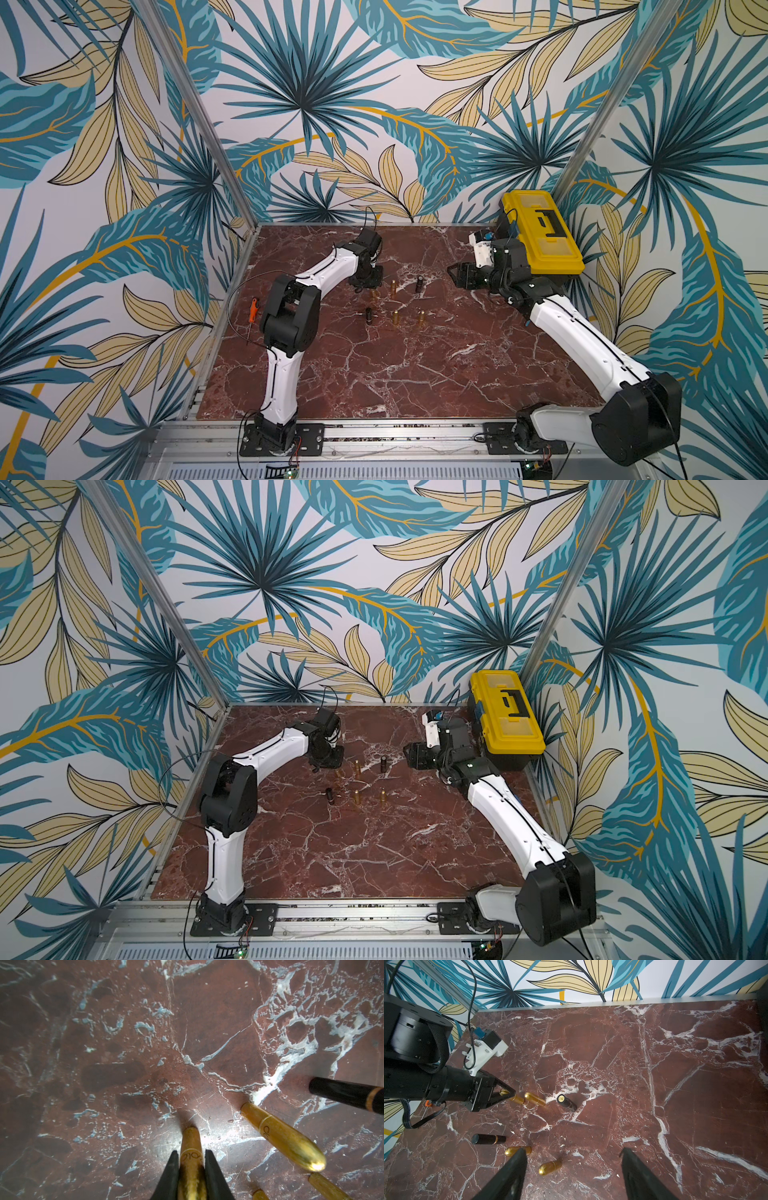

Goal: Open the lipstick cap
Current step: Pick up the lipstick at the center of the board.

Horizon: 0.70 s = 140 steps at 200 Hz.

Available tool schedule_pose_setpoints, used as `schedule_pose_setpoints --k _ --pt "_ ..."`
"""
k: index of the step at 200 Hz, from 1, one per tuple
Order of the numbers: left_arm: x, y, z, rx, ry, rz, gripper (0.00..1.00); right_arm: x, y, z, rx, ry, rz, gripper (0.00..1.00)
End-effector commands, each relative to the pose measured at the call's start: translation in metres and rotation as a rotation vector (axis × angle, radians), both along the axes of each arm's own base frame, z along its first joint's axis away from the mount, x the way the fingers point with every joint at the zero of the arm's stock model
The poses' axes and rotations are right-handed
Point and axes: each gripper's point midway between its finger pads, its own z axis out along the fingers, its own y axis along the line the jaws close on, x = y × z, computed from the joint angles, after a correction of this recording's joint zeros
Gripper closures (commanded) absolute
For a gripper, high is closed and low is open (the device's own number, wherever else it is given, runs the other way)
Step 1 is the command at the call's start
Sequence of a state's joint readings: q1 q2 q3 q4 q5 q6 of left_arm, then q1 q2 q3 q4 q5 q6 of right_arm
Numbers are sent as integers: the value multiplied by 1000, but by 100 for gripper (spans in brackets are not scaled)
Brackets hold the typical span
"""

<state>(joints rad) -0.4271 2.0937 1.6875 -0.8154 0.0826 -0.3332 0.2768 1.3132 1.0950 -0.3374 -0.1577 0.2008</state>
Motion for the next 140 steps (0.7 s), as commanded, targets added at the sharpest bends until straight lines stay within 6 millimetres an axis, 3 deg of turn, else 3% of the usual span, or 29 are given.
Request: schedule_pose_setpoints --k 1,18,49,95,140 --pt "-8 3 17 7 -12 -4 92 -3 7 -8 0 11 40 27" --pt "-11 2 32 -13 -27 -9 94 -5 13 -5 5 9 71 27" --pt "-27 1 81 -78 -57 -30 95 -13 34 3 -19 -2 168 27" --pt "-69 -11 147 -281 -53 -68 96 -39 90 15 -68 -60 400 27" --pt "-111 -28 189 -495 -5 -118 96 -61 132 36 -105 -135 573 27"
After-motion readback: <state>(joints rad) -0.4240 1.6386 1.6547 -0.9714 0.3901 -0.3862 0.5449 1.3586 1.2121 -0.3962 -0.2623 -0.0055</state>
